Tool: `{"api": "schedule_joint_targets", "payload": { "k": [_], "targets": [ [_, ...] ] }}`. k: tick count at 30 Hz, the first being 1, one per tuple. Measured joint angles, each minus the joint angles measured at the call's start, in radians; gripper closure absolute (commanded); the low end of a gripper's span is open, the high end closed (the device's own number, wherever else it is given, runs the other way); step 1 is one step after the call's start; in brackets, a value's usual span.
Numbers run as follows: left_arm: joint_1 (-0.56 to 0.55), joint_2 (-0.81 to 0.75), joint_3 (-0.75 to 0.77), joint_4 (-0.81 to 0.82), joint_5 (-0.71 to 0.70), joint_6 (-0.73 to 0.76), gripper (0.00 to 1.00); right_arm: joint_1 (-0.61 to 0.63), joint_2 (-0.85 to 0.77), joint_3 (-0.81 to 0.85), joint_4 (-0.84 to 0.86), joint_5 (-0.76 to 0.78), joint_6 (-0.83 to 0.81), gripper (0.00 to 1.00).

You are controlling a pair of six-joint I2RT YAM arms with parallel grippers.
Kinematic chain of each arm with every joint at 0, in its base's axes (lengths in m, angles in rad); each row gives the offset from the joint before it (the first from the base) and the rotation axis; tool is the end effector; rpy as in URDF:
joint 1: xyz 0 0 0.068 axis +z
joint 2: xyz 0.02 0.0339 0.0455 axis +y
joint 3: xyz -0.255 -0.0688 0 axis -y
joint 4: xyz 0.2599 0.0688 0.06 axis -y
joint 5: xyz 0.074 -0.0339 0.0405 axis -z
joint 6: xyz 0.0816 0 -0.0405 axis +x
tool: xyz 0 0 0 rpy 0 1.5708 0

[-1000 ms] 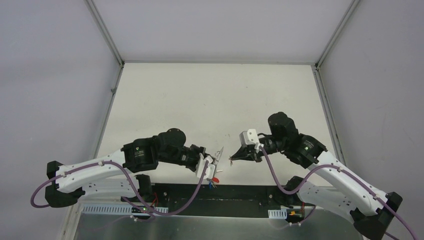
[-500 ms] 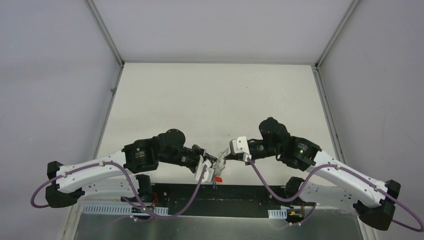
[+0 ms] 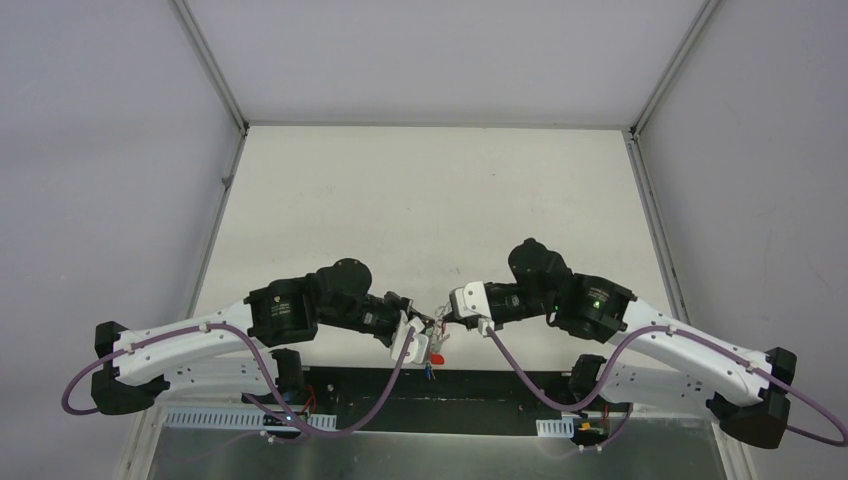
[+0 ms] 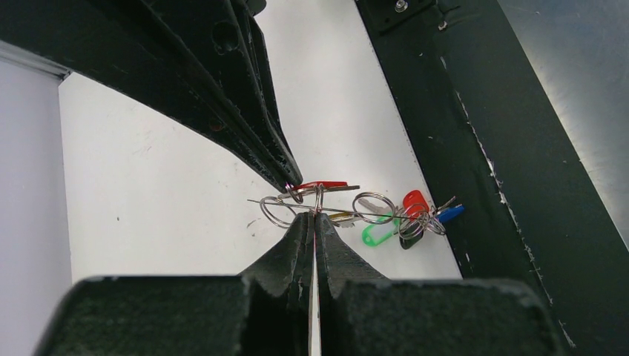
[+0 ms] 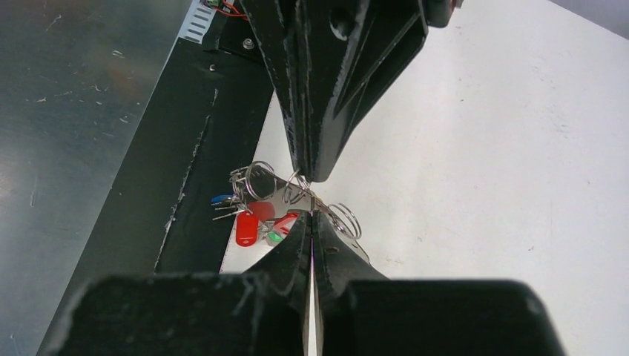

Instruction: Put the keys on the keyring

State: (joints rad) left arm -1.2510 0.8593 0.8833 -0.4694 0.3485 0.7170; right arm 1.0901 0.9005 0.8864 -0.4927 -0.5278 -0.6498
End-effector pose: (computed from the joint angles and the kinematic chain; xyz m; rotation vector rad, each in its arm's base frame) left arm 0.0515 -0.2441 0.3079 1.8269 0.9423 -0.6869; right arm 0.0785 0.2395 0.2995 -1.8004 1.0869 0.8146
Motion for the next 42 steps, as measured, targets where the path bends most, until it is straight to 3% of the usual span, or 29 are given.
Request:
{"api": "schedule_joint_targets", "payload": {
  "k": [23,38,40,42],
  "targets": [
    [-0.006,0.003,0.0,0.026,0.001,-0.074,1.0,0.081,-0.077,-0.018,-0.01,0.01,-0.116,1.0],
    [-0.006,0.003,0.0,0.021,0.0,-0.103,1.0,0.134,-0.077,-0.068,0.012,0.094,-0.166,1.0],
    [-0.006,0.003,0.0,0.021,-0.001,-0.105,1.0,0.14,-0.08,-0.073,0.019,0.105,-0.17,0.92],
    [-0.006,0.003,0.0,0.021,-0.001,-0.105,1.0,0.148,-0.084,-0.081,0.024,0.119,-0.174,0.73]
  ]
}}
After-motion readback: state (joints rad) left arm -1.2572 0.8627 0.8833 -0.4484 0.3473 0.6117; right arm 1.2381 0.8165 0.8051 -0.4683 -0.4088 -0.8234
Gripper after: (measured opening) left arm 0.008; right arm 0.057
